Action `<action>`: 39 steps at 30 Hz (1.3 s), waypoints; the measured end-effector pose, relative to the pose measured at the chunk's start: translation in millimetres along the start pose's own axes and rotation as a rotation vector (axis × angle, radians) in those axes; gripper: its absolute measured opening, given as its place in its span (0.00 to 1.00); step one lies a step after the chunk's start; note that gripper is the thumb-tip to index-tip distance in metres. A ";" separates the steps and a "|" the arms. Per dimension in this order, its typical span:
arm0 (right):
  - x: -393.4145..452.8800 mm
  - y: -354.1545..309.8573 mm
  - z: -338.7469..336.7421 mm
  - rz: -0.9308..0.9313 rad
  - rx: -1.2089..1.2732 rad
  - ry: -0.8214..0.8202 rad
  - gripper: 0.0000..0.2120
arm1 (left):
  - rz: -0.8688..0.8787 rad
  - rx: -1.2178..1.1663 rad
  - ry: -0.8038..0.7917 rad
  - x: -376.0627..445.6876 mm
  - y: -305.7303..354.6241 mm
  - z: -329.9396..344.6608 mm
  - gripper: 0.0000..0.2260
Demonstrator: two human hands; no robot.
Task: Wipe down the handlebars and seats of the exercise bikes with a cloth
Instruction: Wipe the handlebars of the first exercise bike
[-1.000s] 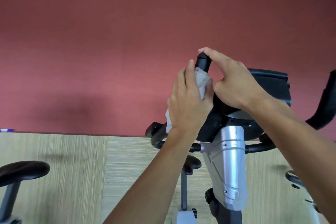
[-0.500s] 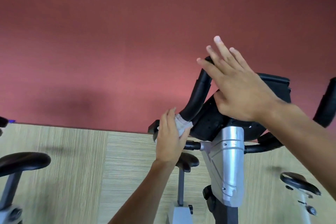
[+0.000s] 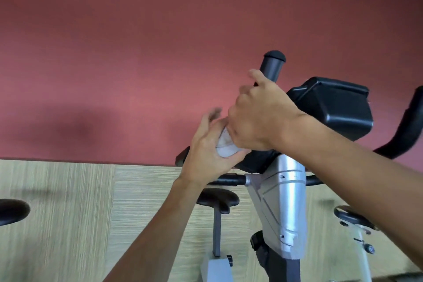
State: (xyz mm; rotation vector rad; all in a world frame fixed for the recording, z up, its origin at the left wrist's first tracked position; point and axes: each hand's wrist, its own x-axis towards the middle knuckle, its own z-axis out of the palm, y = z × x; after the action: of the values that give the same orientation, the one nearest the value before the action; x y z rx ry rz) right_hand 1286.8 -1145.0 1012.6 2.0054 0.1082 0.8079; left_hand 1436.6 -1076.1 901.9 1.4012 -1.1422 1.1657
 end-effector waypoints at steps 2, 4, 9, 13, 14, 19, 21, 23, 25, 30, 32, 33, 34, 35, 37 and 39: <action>-0.6 -3.7 6.5 -0.006 -0.028 0.062 0.16 | -0.049 -0.056 -0.056 3.1 -4.3 -7.2 0.26; -1.7 -5.5 13.0 0.033 -0.063 0.145 0.18 | -0.109 -0.178 -0.154 8.7 -5.3 -14.0 0.21; -2.6 -21.7 28.6 0.196 -0.107 0.143 0.24 | -0.133 -0.301 -0.259 10.8 -11.1 -19.7 0.13; -3.5 -31.9 29.3 0.290 -0.093 0.132 0.20 | -0.101 -0.403 -0.302 12.7 -19.1 -17.7 0.14; -2.4 -34.9 28.5 0.307 -0.098 0.117 0.19 | -0.081 -0.427 -0.303 12.6 -20.8 -17.2 0.13; 0.6 -41.0 34.0 0.390 -0.131 0.102 0.17 | -0.002 -0.340 -0.137 3.4 -19.3 -12.5 0.20; -0.4 -41.0 32.7 0.398 -0.125 0.113 0.19 | -0.001 -0.325 -0.083 3.0 -15.0 -13.8 0.21; 0.3 -37.9 28.4 0.394 -0.135 0.096 0.21 | -0.015 -0.267 -0.068 7.1 -12.5 -13.2 0.22; -5.7 -34.2 24.0 0.386 -0.034 0.072 0.20 | -0.001 -0.199 -0.034 4.1 -12.6 -9.6 0.24; -29.6 -40.5 43.9 0.385 0.133 0.262 0.23 | 0.158 0.020 0.182 -5.6 -2.7 6.4 0.25; -36.1 -45.8 49.6 0.399 0.184 0.287 0.22 | 0.301 0.077 0.261 -6.8 -0.7 10.3 0.21; -38.3 -45.7 48.9 0.429 0.185 0.287 0.21 | 0.377 0.085 0.279 -8.0 -4.4 11.2 0.20; -40.9 -47.1 47.3 0.455 0.179 0.286 0.21 | 0.449 0.103 0.286 -11.0 -12.7 12.5 0.19; -42.4 -49.4 46.1 0.475 0.169 0.291 0.21 | 0.506 0.129 0.286 -15.4 -24.8 14.7 0.21; -41.2 -55.0 47.3 0.502 0.149 0.315 0.21 | 0.560 0.201 0.307 -26.7 -51.9 21.5 0.29; -34.8 -62.7 52.8 0.541 0.130 0.335 0.21 | 0.537 0.241 0.355 -34.7 -68.1 28.8 0.34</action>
State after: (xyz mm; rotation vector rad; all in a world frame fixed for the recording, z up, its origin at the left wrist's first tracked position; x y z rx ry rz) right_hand 1305.2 -1162.5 927.2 2.0269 -0.2057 1.5126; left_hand 1503.1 -1094.2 858.1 1.0164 -1.1782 1.9011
